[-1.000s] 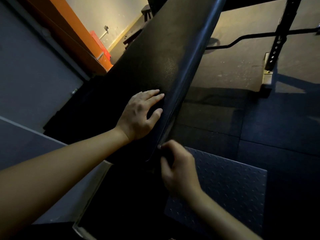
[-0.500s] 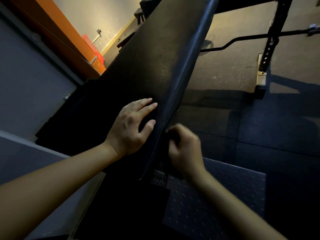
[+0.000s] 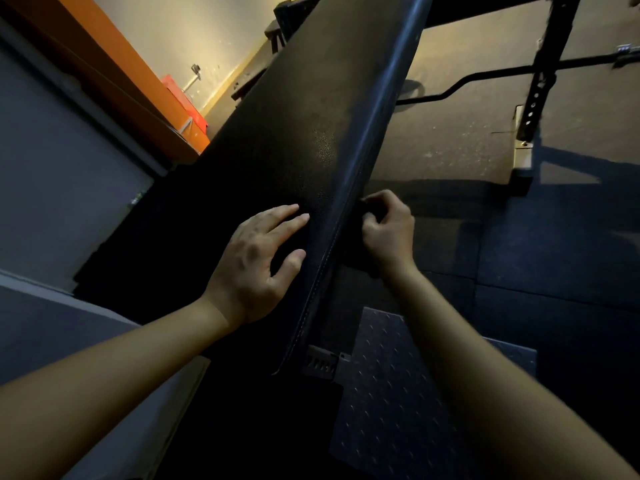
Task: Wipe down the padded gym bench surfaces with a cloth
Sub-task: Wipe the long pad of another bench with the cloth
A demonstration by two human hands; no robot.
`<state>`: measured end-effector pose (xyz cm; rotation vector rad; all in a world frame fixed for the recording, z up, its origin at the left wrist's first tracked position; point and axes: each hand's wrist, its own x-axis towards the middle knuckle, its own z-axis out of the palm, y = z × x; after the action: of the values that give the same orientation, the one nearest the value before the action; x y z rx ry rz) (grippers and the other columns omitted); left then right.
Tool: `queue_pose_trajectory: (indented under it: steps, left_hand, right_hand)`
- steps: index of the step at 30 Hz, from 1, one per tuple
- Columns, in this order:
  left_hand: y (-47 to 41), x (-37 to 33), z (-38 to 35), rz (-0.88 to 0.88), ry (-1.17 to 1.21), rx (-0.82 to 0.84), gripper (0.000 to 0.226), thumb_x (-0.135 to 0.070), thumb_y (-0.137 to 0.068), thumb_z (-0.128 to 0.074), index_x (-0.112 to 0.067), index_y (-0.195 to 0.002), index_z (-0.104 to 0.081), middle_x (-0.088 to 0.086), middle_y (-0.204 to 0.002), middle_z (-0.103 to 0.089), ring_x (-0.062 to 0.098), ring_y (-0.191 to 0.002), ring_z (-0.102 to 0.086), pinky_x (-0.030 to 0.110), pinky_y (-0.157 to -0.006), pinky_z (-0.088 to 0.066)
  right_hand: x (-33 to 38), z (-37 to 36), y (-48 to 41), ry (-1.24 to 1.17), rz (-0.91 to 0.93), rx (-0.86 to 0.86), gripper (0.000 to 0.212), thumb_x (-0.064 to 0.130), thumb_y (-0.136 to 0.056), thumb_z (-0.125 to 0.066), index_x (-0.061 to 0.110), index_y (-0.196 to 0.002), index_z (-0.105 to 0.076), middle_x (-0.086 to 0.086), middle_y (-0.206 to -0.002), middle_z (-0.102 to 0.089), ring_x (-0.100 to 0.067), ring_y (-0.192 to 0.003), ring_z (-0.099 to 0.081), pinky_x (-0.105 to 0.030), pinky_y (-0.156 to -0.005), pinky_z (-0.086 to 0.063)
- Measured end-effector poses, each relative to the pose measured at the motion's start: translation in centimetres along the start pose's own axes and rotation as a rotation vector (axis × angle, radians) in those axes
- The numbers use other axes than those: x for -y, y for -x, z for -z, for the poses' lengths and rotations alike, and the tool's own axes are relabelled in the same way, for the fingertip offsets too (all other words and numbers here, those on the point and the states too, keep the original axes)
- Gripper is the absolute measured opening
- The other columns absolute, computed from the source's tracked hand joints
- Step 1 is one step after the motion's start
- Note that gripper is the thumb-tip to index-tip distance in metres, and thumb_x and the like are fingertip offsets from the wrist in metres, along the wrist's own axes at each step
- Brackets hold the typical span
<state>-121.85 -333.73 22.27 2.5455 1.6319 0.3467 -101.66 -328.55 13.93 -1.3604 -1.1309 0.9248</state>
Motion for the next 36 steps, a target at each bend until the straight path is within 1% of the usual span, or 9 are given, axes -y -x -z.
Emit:
queue_pose_trajectory:
  steps: [3,7,12,17,21,25,29,32,36]
  left_hand:
    - [0.0,0.0,0.1,-0.002,-0.002,0.002,0.060,-0.048,-0.097,-0.042,-0.020,-0.149,-0.053,-0.001,-0.158,-0.044,0.014,-0.147,-0.037,0.050,-0.120,-0.031]
    - [0.0,0.1,0.0,-0.008,-0.018,0.003,0.059,-0.048,-0.097,-0.042,-0.021,-0.149,-0.052,-0.002,-0.158,-0.044,0.014,-0.148,-0.036,0.050,-0.120,-0.031]
    - [0.0,0.0,0.0,-0.011,-0.014,-0.002,0.059,-0.047,-0.097,-0.043,-0.021,-0.149,-0.052,-0.003,-0.158,-0.044,0.013,-0.148,-0.036,0.049,-0.120,-0.031]
    - [-0.1,0.1,0.0,-0.021,-0.013,-0.003,0.059,-0.046,-0.097,-0.043,-0.020,-0.148,-0.053,-0.003,-0.157,-0.044,0.012,-0.147,-0.036,0.047,-0.120,-0.031]
    - [-0.1,0.1,0.0,-0.015,-0.009,0.002,0.058,-0.046,-0.097,-0.043,-0.021,-0.149,-0.052,-0.004,-0.158,-0.043,0.012,-0.147,-0.036,0.047,-0.120,-0.031]
    - [-0.2,0.2,0.0,-0.006,-0.006,0.006,0.058,-0.047,-0.098,-0.042,-0.022,-0.149,-0.052,-0.004,-0.158,-0.043,0.012,-0.147,-0.036,0.050,-0.119,-0.032]
    - [-0.1,0.3,-0.1,-0.008,-0.013,0.008,0.058,-0.046,-0.098,-0.043,-0.022,-0.150,-0.051,-0.003,-0.158,-0.043,0.013,-0.147,-0.037,0.054,-0.117,-0.035]
    - [-0.2,0.2,-0.1,0.001,-0.015,0.011,0.059,-0.047,-0.098,-0.042,-0.022,-0.150,-0.050,-0.004,-0.158,-0.042,0.012,-0.148,-0.036,0.053,-0.118,-0.034]
    - [-0.1,-0.1,0.1,0.003,-0.014,0.008,0.059,-0.047,-0.097,-0.042,-0.021,-0.150,-0.051,-0.003,-0.158,-0.043,0.013,-0.147,-0.036,0.052,-0.118,-0.033]
  right_hand:
    - [0.3,-0.3,2.7,-0.060,-0.004,0.008,0.025,-0.005,-0.092,-0.058,0.017,-0.102,-0.066,0.012,-0.090,-0.066,0.004,-0.082,-0.064,-0.022,-0.074,-0.052]
    - [0.6,0.6,8.5,-0.063,0.087,0.217,0.029,-0.005,-0.092,-0.059,0.023,-0.099,-0.065,0.010,-0.091,-0.068,-0.002,-0.083,-0.065,-0.015,-0.069,-0.052]
    - [-0.1,0.3,-0.3,-0.034,-0.037,0.050,0.023,0.001,-0.093,-0.061,0.022,-0.099,-0.067,0.013,-0.087,-0.065,0.004,-0.079,-0.062,-0.017,-0.072,-0.048]
    - [-0.6,-0.1,6.8,-0.099,-0.092,0.205,0.013,0.003,-0.091,-0.068,0.015,-0.097,-0.072,0.008,-0.085,-0.069,-0.001,-0.077,-0.064,-0.016,-0.071,-0.050]
    - [0.1,0.1,0.9,-0.012,-0.104,0.093,0.015,0.005,-0.093,-0.066,0.013,-0.105,-0.069,0.008,-0.086,-0.065,-0.002,-0.079,-0.063,-0.008,-0.068,-0.048]
    - [0.8,-0.3,-1.4,-0.007,-0.098,-0.019,0.013,0.007,-0.094,-0.063,0.013,-0.104,-0.067,0.005,-0.091,-0.067,-0.009,-0.088,-0.067,-0.031,-0.084,-0.058]
    - [1.5,0.6,8.6,-0.103,0.006,0.207,0.027,-0.001,-0.092,-0.062,0.025,-0.099,-0.063,0.014,-0.086,-0.064,0.006,-0.077,-0.063,-0.011,-0.068,-0.047]
    - [1.7,1.5,11.3,-0.042,0.075,0.372,0.025,0.006,-0.093,-0.063,0.029,-0.101,-0.064,0.011,-0.097,-0.069,-0.001,-0.088,-0.066,-0.020,-0.075,-0.056]
    - [1.9,0.8,1.4,0.158,0.075,0.131,0.017,0.005,-0.092,-0.061,0.016,-0.103,-0.067,-0.005,-0.098,-0.072,-0.018,-0.088,-0.069,-0.042,-0.080,-0.060]
